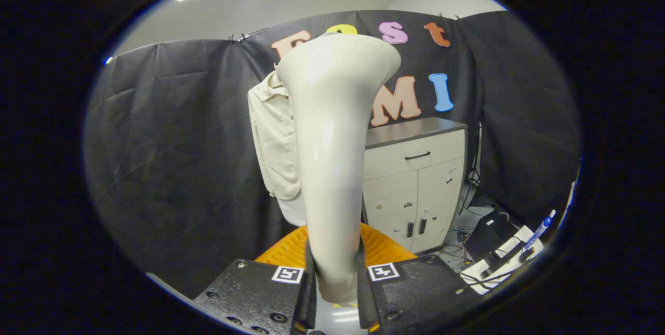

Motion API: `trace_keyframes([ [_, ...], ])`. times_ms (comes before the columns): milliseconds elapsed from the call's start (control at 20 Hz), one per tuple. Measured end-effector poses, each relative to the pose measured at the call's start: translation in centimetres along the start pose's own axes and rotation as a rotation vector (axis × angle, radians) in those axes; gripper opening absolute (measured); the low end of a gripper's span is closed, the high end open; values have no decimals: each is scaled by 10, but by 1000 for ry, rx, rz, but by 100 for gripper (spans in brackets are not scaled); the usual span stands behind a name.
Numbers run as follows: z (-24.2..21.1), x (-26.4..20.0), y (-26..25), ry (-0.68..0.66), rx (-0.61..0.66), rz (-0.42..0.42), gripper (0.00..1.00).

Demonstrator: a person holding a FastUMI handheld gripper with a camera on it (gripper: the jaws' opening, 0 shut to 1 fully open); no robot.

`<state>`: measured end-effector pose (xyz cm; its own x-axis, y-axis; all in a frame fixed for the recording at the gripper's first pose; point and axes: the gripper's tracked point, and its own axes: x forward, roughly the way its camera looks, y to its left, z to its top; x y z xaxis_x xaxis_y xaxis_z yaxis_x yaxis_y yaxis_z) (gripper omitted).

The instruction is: Iron the clothes twice with a garment steamer, once on the left side and once on the right side.

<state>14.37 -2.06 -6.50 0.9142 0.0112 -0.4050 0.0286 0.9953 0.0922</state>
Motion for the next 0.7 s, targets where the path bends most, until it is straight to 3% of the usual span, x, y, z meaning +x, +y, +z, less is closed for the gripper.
trace_keyframes([
  [700, 28, -23, -17, -53, -36, 30, 31],
])
